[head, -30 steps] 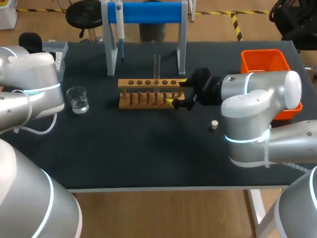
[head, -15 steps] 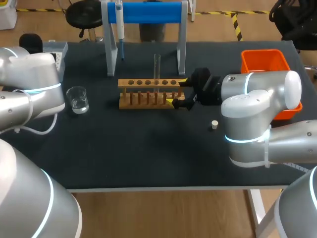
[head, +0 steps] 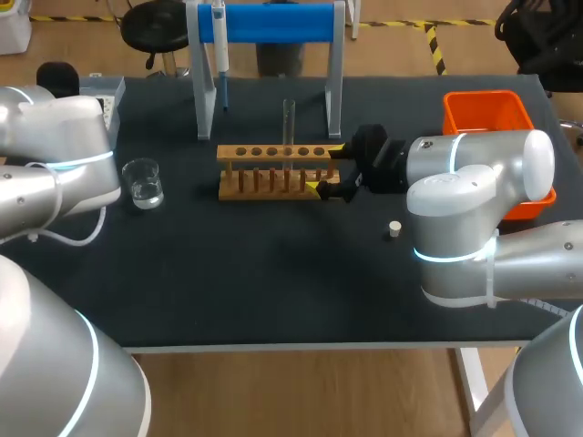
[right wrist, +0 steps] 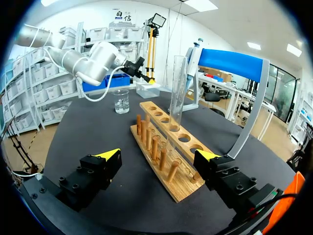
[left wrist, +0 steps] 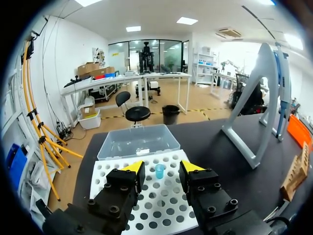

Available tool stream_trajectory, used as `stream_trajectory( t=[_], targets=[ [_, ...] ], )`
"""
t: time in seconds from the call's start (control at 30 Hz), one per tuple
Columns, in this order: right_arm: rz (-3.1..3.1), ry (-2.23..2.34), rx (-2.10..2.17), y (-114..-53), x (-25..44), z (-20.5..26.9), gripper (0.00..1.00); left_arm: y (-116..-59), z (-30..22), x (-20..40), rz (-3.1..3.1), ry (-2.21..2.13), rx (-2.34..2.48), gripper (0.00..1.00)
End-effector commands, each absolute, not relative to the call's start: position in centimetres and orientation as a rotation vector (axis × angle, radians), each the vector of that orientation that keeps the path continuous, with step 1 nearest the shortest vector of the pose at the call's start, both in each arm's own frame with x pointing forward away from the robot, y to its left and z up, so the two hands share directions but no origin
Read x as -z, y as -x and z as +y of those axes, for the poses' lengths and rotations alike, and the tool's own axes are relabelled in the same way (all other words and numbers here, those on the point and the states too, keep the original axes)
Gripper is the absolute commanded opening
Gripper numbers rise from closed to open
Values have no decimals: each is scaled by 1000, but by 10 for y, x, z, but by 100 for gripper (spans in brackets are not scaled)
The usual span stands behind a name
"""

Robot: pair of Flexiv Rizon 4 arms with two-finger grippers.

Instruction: Invert the test tube, pick up the pipette, mount the tip to pipette, aspirate from beaker and dispense into the tube, eject the tip, return the pipette, and cap with the stopper.

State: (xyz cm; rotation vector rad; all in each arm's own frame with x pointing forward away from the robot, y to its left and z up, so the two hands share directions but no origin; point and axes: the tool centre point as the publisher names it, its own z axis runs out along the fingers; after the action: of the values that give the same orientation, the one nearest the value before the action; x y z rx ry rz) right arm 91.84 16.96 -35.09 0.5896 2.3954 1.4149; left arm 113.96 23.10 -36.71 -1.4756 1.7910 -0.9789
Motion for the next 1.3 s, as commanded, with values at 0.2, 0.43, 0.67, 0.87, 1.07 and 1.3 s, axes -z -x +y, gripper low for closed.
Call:
stream_trajectory(
  t=[0.2,0.43,0.67,0.87,1.07,1.3],
  targets=[
    [2396,-589,-1416,-919,351,170,100,-1144,230,368,1789,1469,974,44],
    [2396,-589,-1416,-919,351,170,100,-1145,231,368,1792,1472,972,43],
    [2396,-589,-1416,-919,351,170,100,-1146,231,368,1791,1472,973,32],
    [2396,-589,-1416,-919,351,170,100,-1146,232,369,1792,1474,972,30],
    [2396,-589,-1416,-919,351,170,100,-1147,233,369,1794,1476,971,29],
    [2396,-589,-1416,-919,351,170,100,-1148,234,370,1791,1478,966,23]
  ],
)
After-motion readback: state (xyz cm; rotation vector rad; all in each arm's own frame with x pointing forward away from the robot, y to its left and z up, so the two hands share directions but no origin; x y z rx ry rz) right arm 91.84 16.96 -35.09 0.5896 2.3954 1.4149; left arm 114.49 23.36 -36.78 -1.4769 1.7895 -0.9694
